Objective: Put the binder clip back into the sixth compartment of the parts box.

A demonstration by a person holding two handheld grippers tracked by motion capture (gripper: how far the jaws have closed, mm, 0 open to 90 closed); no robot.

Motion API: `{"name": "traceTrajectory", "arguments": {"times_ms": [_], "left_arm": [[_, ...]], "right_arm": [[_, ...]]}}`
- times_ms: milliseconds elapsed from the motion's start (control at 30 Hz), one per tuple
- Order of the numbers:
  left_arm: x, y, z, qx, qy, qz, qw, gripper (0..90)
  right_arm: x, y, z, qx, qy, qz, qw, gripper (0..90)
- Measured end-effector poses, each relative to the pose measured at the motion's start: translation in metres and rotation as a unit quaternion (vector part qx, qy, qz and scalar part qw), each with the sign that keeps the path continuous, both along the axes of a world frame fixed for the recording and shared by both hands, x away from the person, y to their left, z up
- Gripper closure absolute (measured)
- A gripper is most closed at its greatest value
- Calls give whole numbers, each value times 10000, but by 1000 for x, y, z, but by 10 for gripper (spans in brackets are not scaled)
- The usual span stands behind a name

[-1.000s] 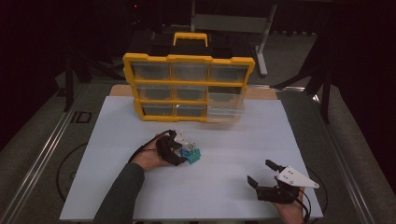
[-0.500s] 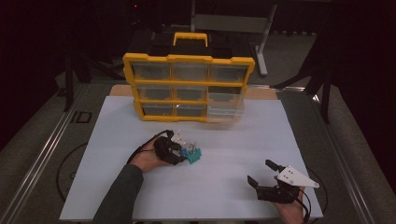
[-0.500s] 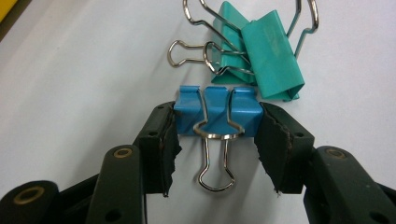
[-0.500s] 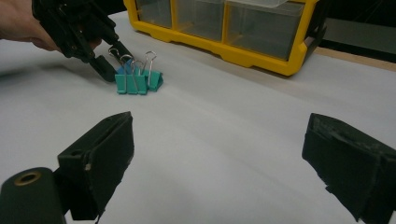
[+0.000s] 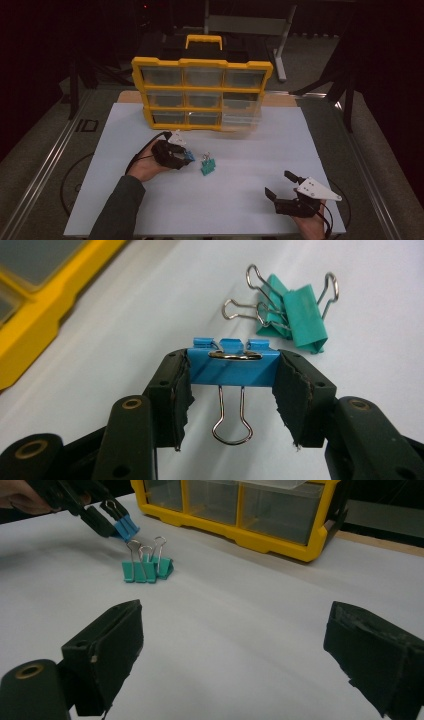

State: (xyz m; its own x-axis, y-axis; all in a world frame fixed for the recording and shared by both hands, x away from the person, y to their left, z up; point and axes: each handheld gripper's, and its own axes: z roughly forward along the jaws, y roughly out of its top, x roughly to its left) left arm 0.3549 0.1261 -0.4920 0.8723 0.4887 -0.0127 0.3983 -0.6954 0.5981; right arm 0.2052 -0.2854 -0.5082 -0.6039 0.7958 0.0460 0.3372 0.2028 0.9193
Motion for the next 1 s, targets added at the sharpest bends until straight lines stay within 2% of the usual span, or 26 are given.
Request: {"name": "traceTrajectory", "arguments": {"times_ms": [233, 433, 633, 767, 1000], "left_arm": [[-1, 9, 19, -233, -52, 158, 9996, 504], [0, 6, 37, -258, -160, 214, 9993, 504], [3, 2, 58, -459, -229, 310, 9982, 504], [5, -1, 71, -596, -253, 278, 9975, 504], [11, -11, 97, -551, -348, 136, 9978, 504]], "right_arm": [[1, 1, 0, -13, -46, -39, 10000, 86], [3, 1, 0, 25, -72, -55, 10000, 86], [9, 2, 0, 115, -74, -102, 9999, 86], [12, 1, 0, 159, -94, -135, 9997, 85], [13, 2, -1, 160, -75, -78, 9998, 85]]}}
